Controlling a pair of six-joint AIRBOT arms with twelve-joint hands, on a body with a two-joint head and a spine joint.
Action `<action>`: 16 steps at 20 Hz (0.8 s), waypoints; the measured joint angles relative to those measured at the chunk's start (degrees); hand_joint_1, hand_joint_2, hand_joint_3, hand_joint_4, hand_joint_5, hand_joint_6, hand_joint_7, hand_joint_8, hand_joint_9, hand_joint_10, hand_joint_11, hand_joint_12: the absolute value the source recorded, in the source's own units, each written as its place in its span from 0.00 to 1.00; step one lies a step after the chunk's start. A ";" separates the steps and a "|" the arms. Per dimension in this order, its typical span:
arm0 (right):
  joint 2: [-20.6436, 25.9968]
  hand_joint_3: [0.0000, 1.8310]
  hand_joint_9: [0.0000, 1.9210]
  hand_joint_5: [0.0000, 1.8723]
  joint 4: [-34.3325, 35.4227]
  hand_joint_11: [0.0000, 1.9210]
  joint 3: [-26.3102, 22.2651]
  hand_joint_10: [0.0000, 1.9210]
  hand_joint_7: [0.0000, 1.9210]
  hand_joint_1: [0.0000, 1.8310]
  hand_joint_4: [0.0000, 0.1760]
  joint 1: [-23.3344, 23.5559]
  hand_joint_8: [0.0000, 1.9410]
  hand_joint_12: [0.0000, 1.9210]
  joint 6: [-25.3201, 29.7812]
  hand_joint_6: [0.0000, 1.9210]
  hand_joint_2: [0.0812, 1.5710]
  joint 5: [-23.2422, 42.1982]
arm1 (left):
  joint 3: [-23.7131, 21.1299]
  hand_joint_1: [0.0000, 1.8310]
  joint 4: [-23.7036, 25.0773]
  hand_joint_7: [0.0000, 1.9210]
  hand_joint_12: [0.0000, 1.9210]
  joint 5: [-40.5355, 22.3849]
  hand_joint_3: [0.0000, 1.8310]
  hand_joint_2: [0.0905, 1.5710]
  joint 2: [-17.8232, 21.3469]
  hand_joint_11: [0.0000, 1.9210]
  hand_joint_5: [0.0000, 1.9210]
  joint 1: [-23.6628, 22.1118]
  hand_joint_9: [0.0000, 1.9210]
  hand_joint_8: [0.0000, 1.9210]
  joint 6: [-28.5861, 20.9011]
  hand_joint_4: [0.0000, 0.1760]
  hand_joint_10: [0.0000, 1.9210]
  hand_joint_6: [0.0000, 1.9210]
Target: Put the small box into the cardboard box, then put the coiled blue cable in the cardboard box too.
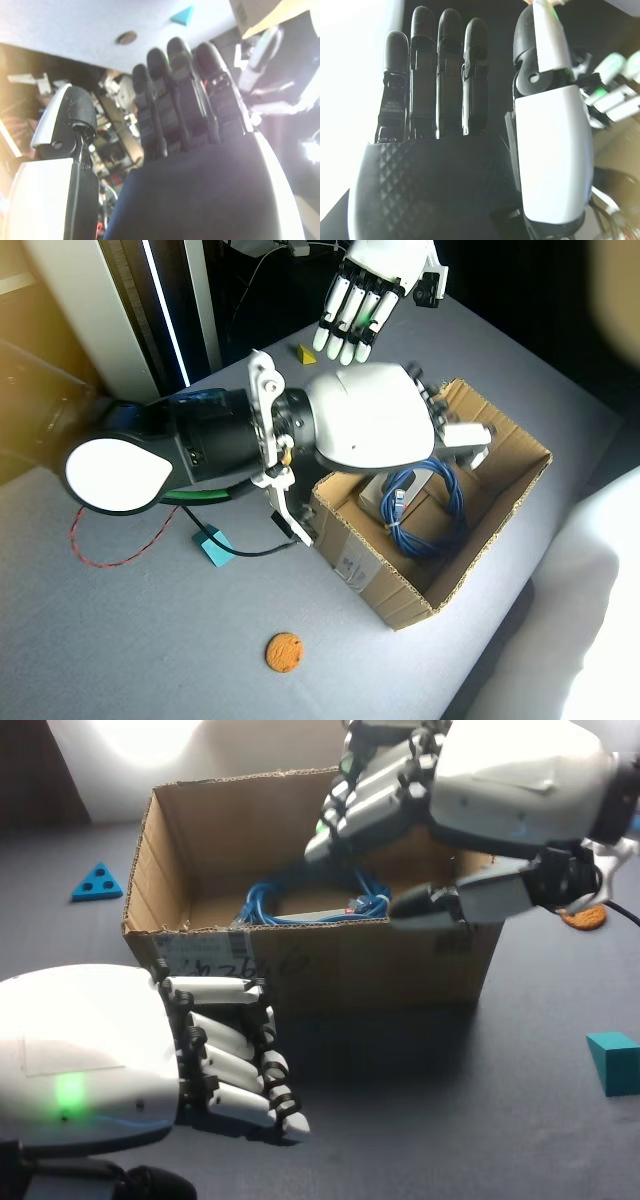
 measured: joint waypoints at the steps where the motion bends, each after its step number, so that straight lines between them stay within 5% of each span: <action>1: 0.22 0.00 0.37 0.40 -1.25 0.06 0.00 0.00 0.40 0.57 0.00 -0.17 0.00 0.63 1.92 0.00 0.64 1.97 | 0.44 0.38 0.00 0.34 0.58 -0.28 0.00 0.82 -0.33 0.02 0.31 -0.35 0.30 0.01 0.00 0.00 0.00 0.01; 10: 6.78 0.00 0.35 0.39 -15.76 0.06 -6.12 0.00 0.38 0.57 0.00 -3.76 0.00 0.61 7.45 0.00 0.65 8.15 | 0.87 0.35 -0.22 0.32 0.57 -0.70 0.00 0.83 -0.57 0.02 0.29 -1.20 0.30 0.00 -1.11 0.00 0.01 0.00; 16: 10.21 0.00 0.36 0.39 -14.80 0.05 -9.46 0.00 0.38 0.56 0.00 -4.79 0.00 0.61 8.41 0.00 0.65 8.90 | 0.87 0.36 -0.22 0.31 0.57 -0.59 0.00 0.83 -0.57 0.00 0.29 -1.20 0.29 0.00 -1.09 0.00 0.00 0.00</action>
